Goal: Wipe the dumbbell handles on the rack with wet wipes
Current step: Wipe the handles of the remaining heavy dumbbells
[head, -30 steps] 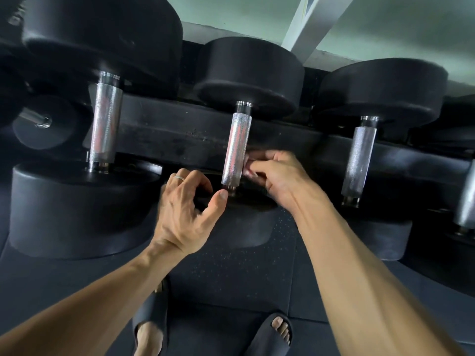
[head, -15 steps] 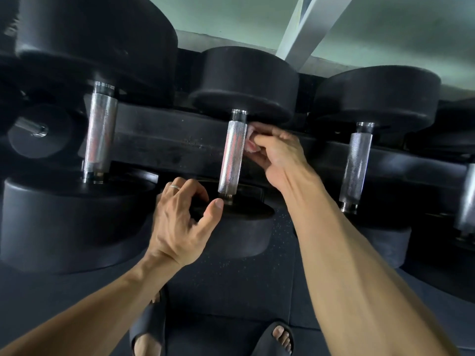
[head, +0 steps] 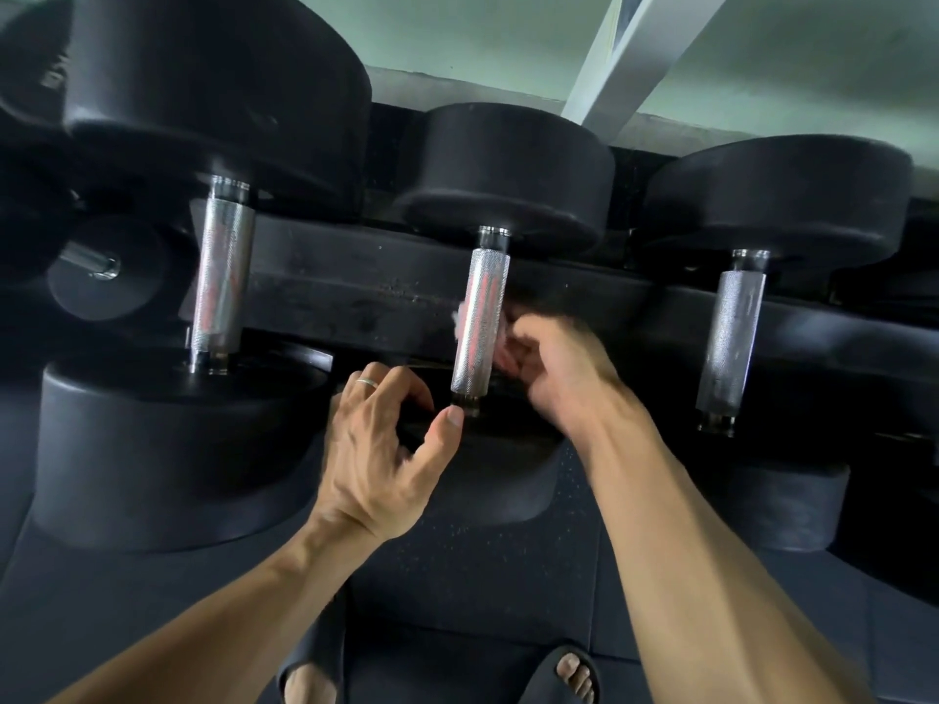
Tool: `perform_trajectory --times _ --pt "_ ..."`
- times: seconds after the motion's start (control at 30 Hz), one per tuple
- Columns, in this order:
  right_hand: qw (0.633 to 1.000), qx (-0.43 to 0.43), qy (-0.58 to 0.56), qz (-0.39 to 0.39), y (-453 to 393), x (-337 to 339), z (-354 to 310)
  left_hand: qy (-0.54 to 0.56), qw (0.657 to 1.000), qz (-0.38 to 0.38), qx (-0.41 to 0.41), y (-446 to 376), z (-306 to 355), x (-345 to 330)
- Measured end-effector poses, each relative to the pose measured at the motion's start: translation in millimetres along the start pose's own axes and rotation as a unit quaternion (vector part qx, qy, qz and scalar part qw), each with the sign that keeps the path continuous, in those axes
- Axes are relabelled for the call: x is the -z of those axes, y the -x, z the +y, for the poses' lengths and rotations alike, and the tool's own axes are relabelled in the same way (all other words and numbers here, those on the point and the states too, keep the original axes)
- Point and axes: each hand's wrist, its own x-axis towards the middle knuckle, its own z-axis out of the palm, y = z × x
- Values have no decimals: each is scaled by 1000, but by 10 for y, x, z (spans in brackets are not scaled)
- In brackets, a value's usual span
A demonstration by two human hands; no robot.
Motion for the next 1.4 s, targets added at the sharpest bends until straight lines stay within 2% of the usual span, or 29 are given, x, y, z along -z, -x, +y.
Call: perform_trajectory --times 0.1,0.17,0.23,0.4,0.57,0.73,0.87,1.0,1.07,1.2,1.33,1.4 --pt "999 -6 1 -41 33 66 -25 -2 1000 0 1 0 -1 5" --pt "992 13 -101 -82 -12 32 -170 0 1000 3 0 2 -5 2" --pt "985 34 -133 -106 -45 -26 -250 0 1000 5 0 0 -8 -2" --pt "980 13 102 -169 176 176 -107 -1 1000 0 5 5 -15 -2" --pt "983 -13 84 -164 114 211 -230 1 1000 1 5 5 -17 -6" --pt "956 -96 208 -185 178 272 -174 0 1000 1 8 8 0 8" --pt "976 -90 101 -170 156 199 -289 1 1000 2 10 8 -1 0" --pt "973 -119 125 -150 207 203 -181 0 1000 -2 12 7 5 4" --pt "979 -129 88 -133 219 232 -199 3 1000 -1 11 3 8 7" --pt "992 -58 -27 -108 173 218 -284 7 1000 0 11 11 7 10" --pt "981 -90 136 -109 211 141 -158 5 1000 -2 13 9 4 12" --pt "980 -104 117 -122 207 143 -179 4 1000 0 14 11 6 12"
